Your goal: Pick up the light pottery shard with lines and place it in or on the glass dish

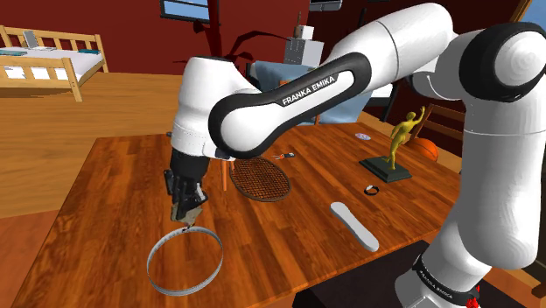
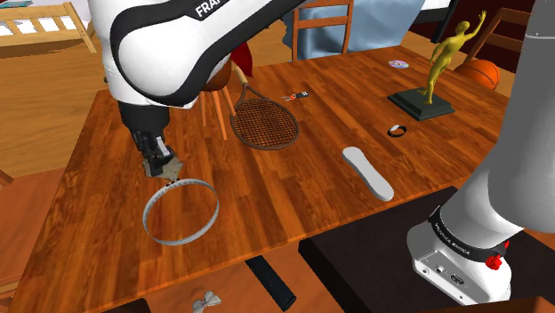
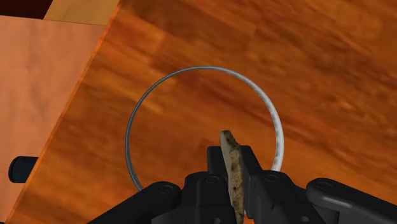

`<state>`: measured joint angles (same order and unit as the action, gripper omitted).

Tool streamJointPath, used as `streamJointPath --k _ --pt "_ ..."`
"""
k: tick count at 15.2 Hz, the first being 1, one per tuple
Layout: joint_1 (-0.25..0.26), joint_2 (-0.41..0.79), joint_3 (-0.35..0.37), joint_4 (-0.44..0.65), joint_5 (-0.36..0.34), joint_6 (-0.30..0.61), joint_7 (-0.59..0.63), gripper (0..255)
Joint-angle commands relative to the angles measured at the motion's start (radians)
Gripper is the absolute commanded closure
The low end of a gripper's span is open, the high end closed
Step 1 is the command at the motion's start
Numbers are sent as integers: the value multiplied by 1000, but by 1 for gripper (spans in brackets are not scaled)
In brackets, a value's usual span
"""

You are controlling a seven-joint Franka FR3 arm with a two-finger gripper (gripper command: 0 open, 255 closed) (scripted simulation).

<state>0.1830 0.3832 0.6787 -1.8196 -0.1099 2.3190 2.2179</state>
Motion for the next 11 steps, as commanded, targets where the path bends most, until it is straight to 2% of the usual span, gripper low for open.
streamJointPath --k 1,11 --pt "29 43 -16 38 -32 1 24 255" --pt "55 113 -52 -6 -80 107 43 255"
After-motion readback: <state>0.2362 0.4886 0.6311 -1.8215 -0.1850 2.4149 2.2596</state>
